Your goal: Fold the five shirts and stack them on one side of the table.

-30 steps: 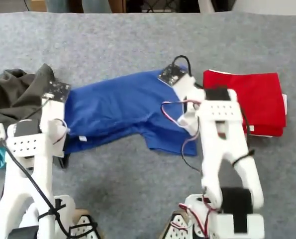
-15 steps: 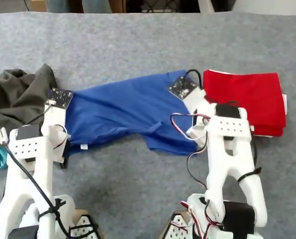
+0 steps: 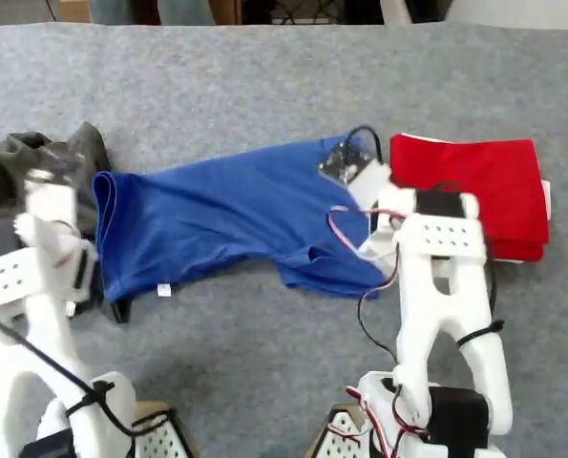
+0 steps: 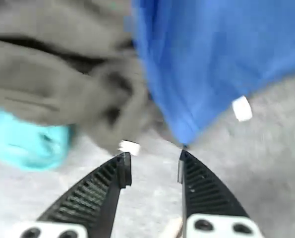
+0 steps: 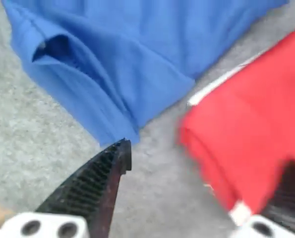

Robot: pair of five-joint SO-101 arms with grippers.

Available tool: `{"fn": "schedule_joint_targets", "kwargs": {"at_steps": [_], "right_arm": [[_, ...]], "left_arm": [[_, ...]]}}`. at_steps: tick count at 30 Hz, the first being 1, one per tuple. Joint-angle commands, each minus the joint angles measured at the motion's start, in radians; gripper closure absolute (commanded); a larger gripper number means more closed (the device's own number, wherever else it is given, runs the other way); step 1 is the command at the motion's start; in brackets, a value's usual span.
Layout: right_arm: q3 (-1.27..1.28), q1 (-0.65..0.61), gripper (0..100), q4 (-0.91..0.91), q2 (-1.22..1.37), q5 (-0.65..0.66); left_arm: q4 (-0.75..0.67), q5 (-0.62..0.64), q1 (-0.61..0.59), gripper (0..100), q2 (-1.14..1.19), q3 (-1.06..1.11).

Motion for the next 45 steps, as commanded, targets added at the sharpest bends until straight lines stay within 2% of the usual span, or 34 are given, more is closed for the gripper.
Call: {"fn": "schedule_joint_targets", "kwargs": {"at_steps": [1, 2, 5, 8, 11, 17, 23, 32, 35, 39, 45], "right_arm": [[-0.214, -0.028, 61.6, 0.037, -0.013, -0.012], [-0.263, -0.048, 70.1, 0.037, 0.008, -0.031], [-0.410, -0.110, 99.2, 0.037, 0.137, -0.097], [-0.567, -0.150, 91.0, 0.037, 0.309, -0.187], [-0.759, -0.170, 98.3, 0.032, 0.496, -0.262], [-1.191, -0.173, 98.5, 0.041, 0.912, -0.302], [-1.616, -0.180, 98.5, 0.061, 1.303, -0.299], [-2.103, -0.130, 98.5, 0.097, 1.732, -0.298], [-2.203, -0.118, 98.5, 0.061, 1.817, -0.296], [-2.212, -0.110, 98.5, 0.037, 1.817, -0.296], [-2.212, -0.146, 98.5, 0.152, 1.682, -0.295]], "left_arm": [[0.006, 0.048, -0.008, 92, 0.008, -0.197], [-0.017, 0.091, 0.025, 97, 0.035, -0.216], [-0.109, 0.252, 0.119, 96, 0.184, -0.237], [-0.175, 0.382, 0.199, 97, 0.362, -0.292], [-0.178, 0.454, 0.278, 97, 0.500, -0.394], [-0.204, 0.479, 0.407, 97, 0.644, -0.555], [-0.328, 0.480, 0.315, 97, 0.910, -0.593], [-0.226, 0.465, 0.171, 97, 1.363, -1.009], [-0.157, 0.373, 0.171, 97, 1.465, -1.164], [-0.051, 0.282, 0.170, 97, 1.554, -1.346], [0.149, 0.227, 0.156, 97, 1.590, -1.587]]}}
